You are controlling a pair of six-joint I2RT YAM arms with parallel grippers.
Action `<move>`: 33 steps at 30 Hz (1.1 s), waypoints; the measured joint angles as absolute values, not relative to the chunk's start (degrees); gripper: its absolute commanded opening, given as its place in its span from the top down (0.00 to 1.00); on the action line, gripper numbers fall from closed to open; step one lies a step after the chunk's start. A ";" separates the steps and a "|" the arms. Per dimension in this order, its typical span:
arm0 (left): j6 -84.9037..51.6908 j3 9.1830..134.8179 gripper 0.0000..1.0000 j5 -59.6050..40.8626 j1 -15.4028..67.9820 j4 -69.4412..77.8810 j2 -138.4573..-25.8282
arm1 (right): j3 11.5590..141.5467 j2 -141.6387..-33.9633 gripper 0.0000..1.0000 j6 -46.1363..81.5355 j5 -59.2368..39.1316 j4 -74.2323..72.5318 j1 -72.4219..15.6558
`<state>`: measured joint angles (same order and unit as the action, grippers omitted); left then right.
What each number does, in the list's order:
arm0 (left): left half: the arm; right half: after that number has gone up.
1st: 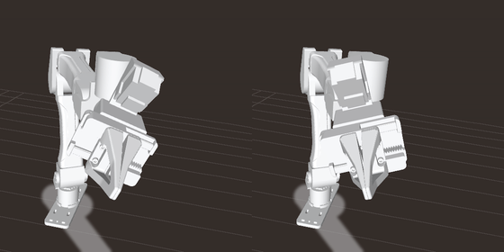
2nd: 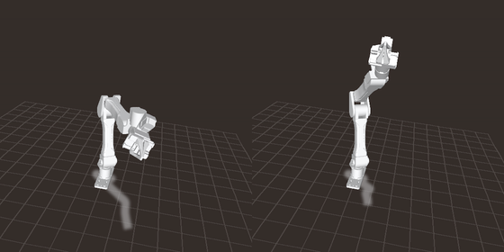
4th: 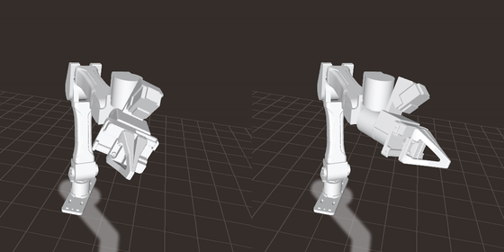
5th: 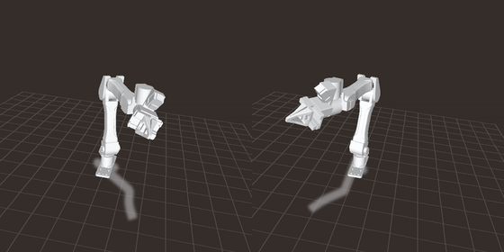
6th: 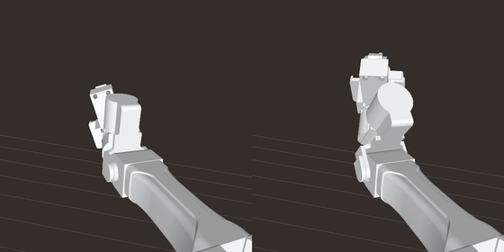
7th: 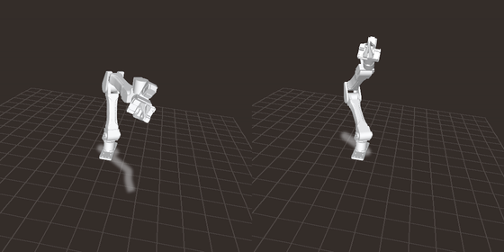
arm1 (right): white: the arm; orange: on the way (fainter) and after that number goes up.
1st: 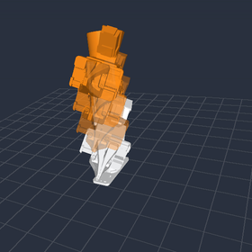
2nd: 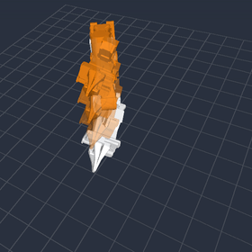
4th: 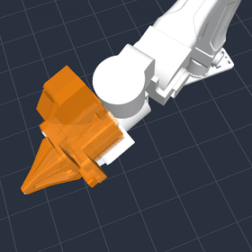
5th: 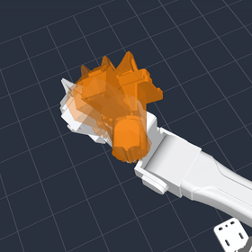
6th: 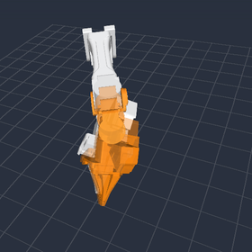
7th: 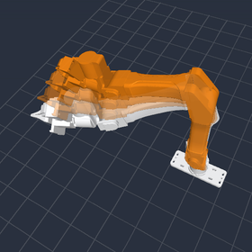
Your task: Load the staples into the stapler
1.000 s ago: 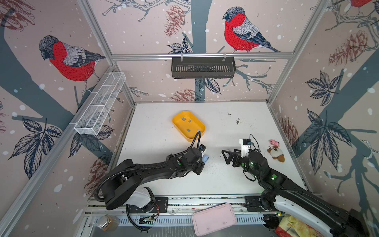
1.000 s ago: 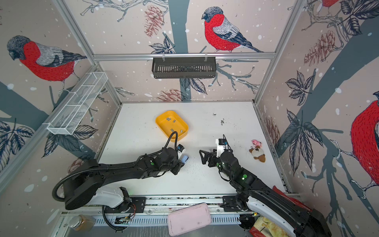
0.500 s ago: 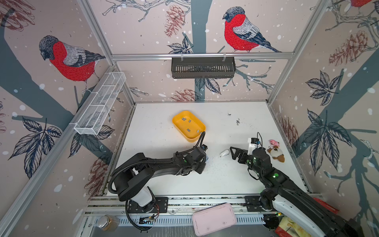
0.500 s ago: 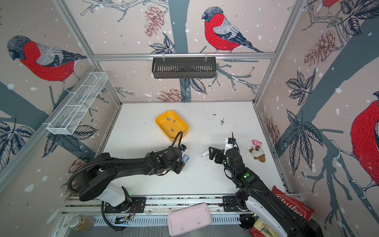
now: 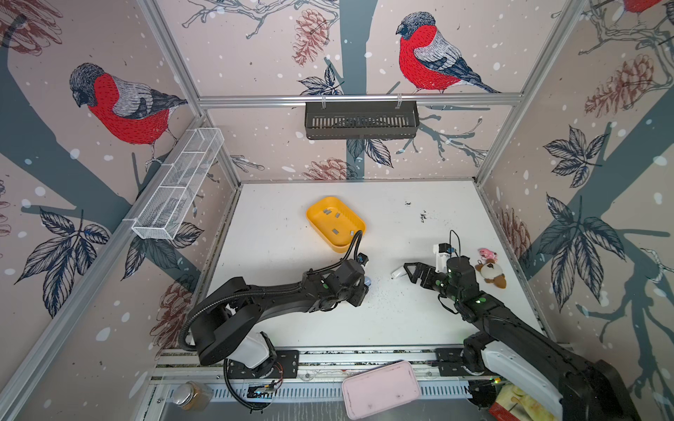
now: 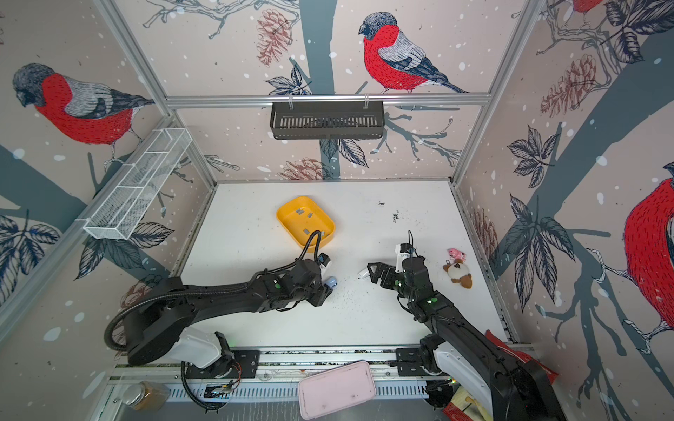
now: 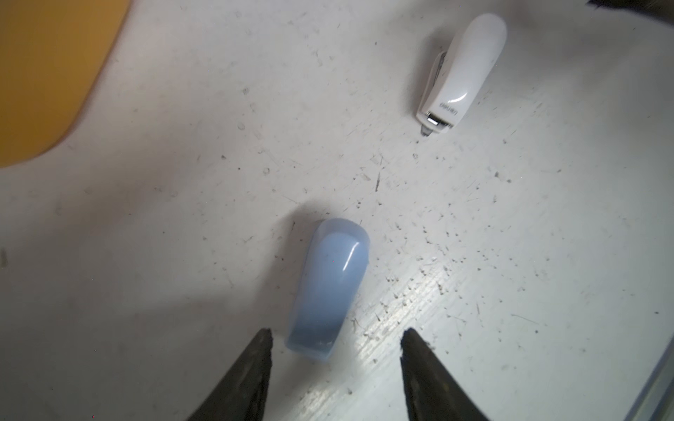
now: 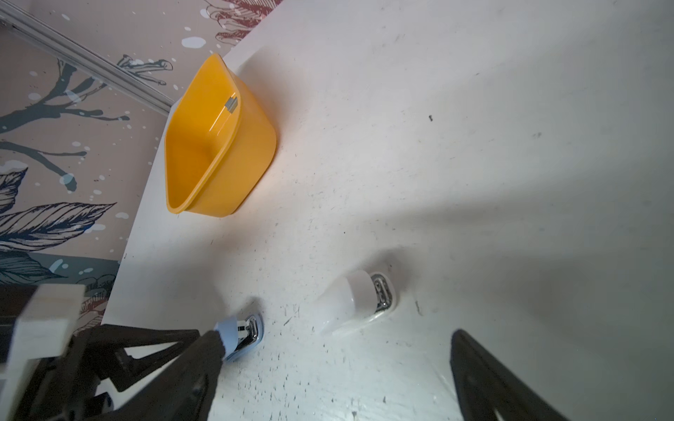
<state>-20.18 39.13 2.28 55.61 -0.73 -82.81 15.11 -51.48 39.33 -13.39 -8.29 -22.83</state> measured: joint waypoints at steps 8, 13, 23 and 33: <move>-24.25 35.62 0.02 4.80 55.59 -0.67 -71.77 | 18.20 -62.87 0.05 35.97 -17.67 -12.95 -22.70; -26.92 33.28 0.02 7.44 55.53 -0.64 -66.11 | 19.79 -68.60 0.06 35.62 -19.40 -15.90 -22.90; -30.15 29.21 0.02 11.33 54.70 -0.56 -59.53 | 24.34 -77.54 0.07 33.04 -19.31 -18.02 -30.09; -33.26 24.62 0.03 12.32 50.74 -0.47 -52.40 | 25.74 -79.20 0.07 33.32 -15.31 -18.35 -38.04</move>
<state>-33.26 24.62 12.32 50.74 -0.47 -52.40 25.74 -79.20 33.32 -15.31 -18.35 -38.04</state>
